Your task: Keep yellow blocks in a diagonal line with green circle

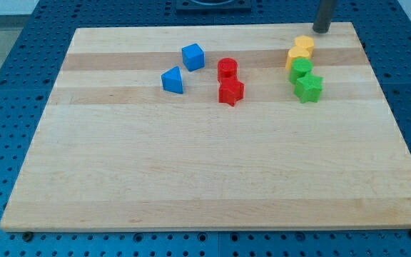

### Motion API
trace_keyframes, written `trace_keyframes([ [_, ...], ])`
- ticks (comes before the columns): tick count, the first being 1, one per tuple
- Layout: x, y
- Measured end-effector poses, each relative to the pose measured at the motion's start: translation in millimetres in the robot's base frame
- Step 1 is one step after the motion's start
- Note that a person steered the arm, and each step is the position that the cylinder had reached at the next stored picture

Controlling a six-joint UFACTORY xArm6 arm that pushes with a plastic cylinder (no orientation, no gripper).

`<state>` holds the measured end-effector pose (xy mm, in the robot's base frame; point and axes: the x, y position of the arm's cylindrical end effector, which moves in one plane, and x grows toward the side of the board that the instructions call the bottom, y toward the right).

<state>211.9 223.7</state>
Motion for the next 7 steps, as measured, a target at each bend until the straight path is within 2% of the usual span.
trace_keyframes([
  [2,74,0],
  [3,79,-6],
  [5,78,-61],
  [6,78,-71],
  [7,81,-40],
])
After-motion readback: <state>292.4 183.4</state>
